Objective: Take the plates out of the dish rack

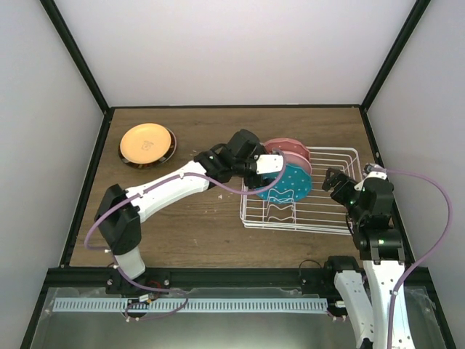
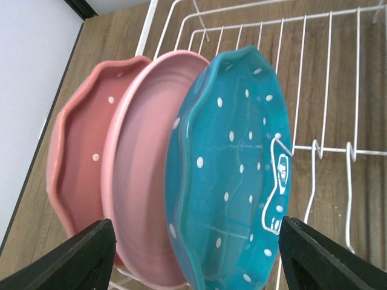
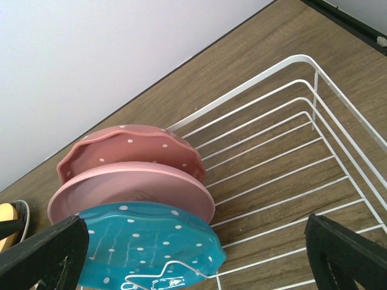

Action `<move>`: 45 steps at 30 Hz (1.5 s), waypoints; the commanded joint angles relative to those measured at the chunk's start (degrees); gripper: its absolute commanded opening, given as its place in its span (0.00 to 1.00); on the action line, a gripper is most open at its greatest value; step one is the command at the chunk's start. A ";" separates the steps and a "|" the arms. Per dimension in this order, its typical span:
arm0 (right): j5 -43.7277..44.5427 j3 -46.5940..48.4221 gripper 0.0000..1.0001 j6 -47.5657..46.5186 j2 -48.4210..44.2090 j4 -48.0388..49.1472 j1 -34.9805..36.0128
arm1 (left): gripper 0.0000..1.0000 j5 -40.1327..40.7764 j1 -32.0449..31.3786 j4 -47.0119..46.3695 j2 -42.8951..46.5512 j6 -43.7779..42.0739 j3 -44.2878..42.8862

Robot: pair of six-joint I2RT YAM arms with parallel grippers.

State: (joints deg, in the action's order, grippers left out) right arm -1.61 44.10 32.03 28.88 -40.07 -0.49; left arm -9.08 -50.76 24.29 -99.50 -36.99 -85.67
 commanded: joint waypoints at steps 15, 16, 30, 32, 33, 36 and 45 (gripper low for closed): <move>2.00 2.70 1.00 -1.09 -0.87 -2.19 0.58 | 0.42 4.52 -2.11 -5.31 -8.61 -1.15 -2.95; 2.01 2.74 1.00 -1.19 -0.85 -2.32 0.58 | 0.38 4.40 -2.24 -5.27 -8.76 -1.08 -2.93; 0.02 1.97 1.00 -2.34 -0.72 -1.22 0.58 | 0.04 5.65 -2.62 -3.30 -5.63 2.46 -8.09; -2.03 1.80 1.00 -2.92 -0.55 -0.50 0.58 | 0.04 6.18 -2.60 -3.41 -4.63 3.11 -8.75; -3.41 1.78 1.00 -3.23 -0.39 -0.11 0.58 | 0.04 6.38 -2.67 -3.46 -4.05 3.48 -9.04; -7.57 1.54 1.00 -3.69 0.67 1.09 0.58 | 0.04 6.26 -2.67 -3.49 -2.46 4.63 -10.05; -14.67 0.83 1.00 -4.72 2.96 3.94 0.58 | 0.04 4.18 -2.44 -2.57 0.63 7.28 -11.78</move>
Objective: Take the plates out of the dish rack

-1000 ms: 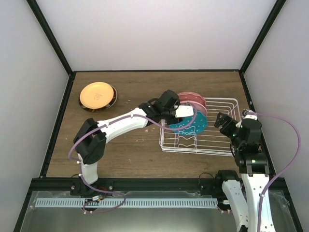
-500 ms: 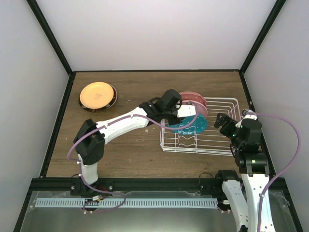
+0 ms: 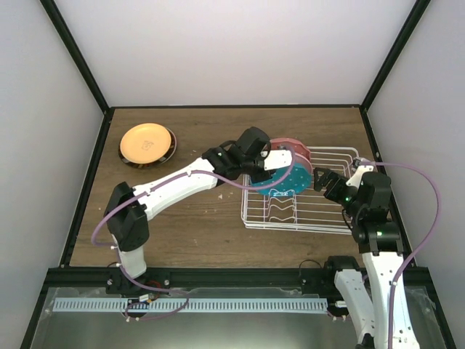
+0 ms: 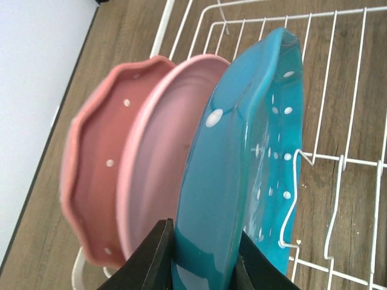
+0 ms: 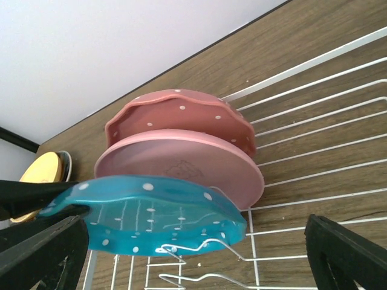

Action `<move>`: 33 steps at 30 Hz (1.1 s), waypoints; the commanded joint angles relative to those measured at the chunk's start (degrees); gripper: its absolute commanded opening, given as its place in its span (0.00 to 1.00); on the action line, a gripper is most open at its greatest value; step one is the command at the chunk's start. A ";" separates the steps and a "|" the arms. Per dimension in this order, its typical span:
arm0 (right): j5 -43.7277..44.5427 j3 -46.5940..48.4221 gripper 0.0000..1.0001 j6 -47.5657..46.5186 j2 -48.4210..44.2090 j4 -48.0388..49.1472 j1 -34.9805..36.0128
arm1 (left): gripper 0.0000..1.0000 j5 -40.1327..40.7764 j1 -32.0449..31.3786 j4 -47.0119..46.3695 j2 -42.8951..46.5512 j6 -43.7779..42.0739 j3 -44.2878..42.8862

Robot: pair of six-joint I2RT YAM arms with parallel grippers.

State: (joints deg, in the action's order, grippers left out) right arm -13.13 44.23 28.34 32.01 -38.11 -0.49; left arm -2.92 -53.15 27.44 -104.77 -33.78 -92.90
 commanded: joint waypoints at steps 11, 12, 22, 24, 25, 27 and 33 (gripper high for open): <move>-1.60 -0.48 1.00 0.06 -1.68 3.53 0.58 | 0.04 -8.72 5.23 -7.00 14.42 9.35 -1.55; -1.23 -0.57 1.00 0.13 -1.75 3.76 0.54 | 0.04 -9.09 5.89 -7.38 15.54 9.81 -0.59; -0.67 -2.07 1.00 0.90 -1.61 5.71 0.59 | 0.04 -18.10 30.95 -13.62 24.51 35.55 5.13; -1.23 -2.65 1.00 1.11 -1.32 6.60 0.58 | 0.04 -21.52 36.79 -13.76 22.84 43.34 6.77; -1.51 -2.80 1.00 1.19 -0.99 7.10 0.58 | 0.04 -23.60 39.39 -14.12 21.67 47.77 7.85; -2.01 -2.69 1.00 1.28 -0.17 7.66 0.58 | 0.04 -27.39 43.09 -16.16 19.37 55.23 10.40; -2.07 -0.92 1.00 0.47 0.44 6.47 0.58 | 0.04 -29.44 45.40 -24.40 14.44 68.49 19.21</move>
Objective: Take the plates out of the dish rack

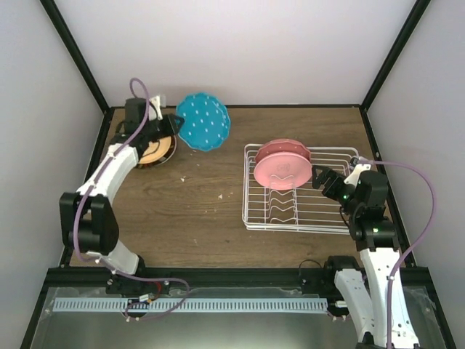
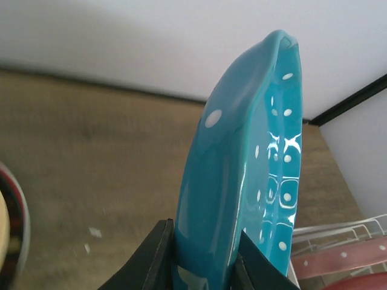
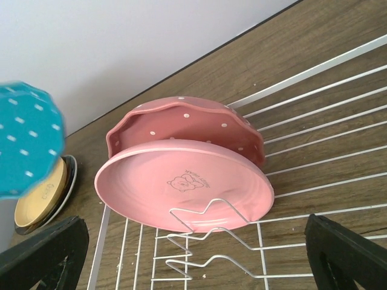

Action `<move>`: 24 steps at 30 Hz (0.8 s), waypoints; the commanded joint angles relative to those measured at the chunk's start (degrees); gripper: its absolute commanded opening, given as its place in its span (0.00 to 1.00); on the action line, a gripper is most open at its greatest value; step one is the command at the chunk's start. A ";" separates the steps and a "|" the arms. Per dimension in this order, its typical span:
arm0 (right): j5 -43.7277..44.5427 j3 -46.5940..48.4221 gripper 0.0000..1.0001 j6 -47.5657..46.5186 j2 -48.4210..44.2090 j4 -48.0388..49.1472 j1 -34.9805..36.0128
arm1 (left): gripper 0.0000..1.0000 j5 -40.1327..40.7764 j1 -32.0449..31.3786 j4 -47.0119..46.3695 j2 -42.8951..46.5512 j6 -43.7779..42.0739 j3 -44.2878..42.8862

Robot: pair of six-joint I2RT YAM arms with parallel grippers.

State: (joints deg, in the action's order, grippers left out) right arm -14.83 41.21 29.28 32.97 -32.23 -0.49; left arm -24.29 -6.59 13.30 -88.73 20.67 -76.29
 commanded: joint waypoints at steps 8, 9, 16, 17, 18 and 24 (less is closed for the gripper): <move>3.13 4.20 1.00 -1.13 -5.32 -5.87 0.61 | 0.04 -5.61 -0.88 -12.79 -9.10 21.56 7.44; 3.85 4.40 1.00 -1.15 -5.83 -6.59 0.58 | 0.04 -5.05 -0.86 -12.59 -9.84 21.47 7.42; 5.46 5.57 1.00 -1.01 -7.74 -9.56 0.59 | 0.04 -3.54 -1.05 -11.48 -15.36 21.79 6.25; 5.55 5.74 1.00 -0.93 -7.79 -9.71 0.58 | 0.04 -3.38 -1.08 -11.28 -16.18 21.83 6.06; 5.66 5.87 1.00 -0.86 -7.83 -9.84 0.60 | 0.04 -3.19 -1.13 -11.19 -16.88 21.92 5.77; 6.01 6.37 1.00 -0.67 -7.58 -9.86 0.58 | 0.05 -2.43 -1.49 -10.89 -20.11 21.64 4.53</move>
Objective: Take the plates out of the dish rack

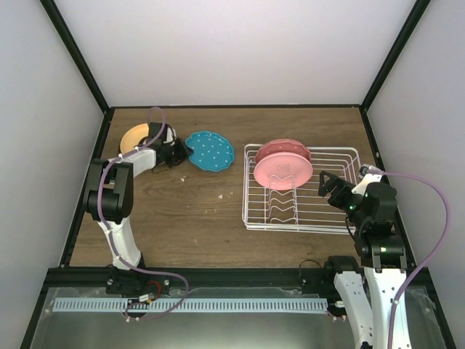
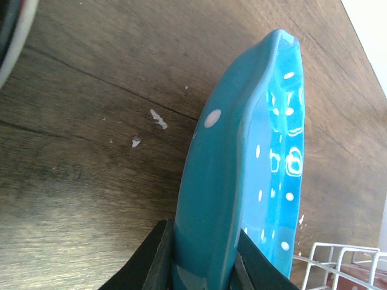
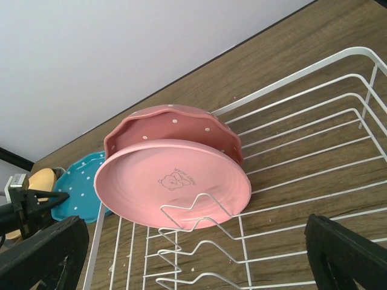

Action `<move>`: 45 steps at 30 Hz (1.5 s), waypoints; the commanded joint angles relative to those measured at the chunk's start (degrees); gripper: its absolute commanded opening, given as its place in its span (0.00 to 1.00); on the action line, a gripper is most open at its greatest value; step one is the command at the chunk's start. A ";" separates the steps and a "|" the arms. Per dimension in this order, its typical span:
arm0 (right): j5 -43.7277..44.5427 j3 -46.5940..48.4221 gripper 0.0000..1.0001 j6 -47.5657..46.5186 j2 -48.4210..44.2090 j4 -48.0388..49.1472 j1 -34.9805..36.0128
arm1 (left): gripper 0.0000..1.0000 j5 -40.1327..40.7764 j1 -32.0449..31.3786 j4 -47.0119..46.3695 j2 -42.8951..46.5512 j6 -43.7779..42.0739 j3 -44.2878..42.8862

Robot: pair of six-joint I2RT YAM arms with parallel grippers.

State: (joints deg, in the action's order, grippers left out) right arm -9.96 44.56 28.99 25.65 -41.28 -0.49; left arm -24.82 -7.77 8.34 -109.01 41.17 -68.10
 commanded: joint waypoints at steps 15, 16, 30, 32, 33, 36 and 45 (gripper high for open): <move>1.36 3.25 1.00 -0.60 2.13 1.35 0.58 | 0.75 -0.57 -0.43 -4.54 -3.45 -0.30 -4.67; 1.35 3.19 1.00 -0.55 2.25 1.49 0.58 | 0.77 -0.58 -0.48 -4.53 -3.60 -0.34 -4.75; 1.08 2.51 1.00 -1.39 3.71 2.74 0.58 | 1.00 4.06 -1.43 -0.89 -3.18 -4.00 -6.34; 1.00 2.26 1.00 -1.43 3.68 2.89 0.58 | 1.00 6.48 -1.46 0.68 -2.42 -4.79 -6.73; 0.91 2.08 1.00 -1.48 3.63 2.87 0.58 | 1.00 7.43 -1.46 1.62 -2.05 -5.13 -6.97; 0.82 1.73 1.00 -1.48 3.49 2.93 0.58 | 1.00 12.15 -1.54 4.90 -0.05 -5.43 -7.12; 0.51 0.66 1.00 -1.62 3.18 3.21 0.58 | 1.00 22.06 -1.54 12.04 9.21 -5.82 -4.97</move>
State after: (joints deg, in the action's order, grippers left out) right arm -9.15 45.17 28.05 29.30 -39.38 -0.49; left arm -8.03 -9.15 17.63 -105.43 36.51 -73.63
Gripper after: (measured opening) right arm 0.998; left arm 0.997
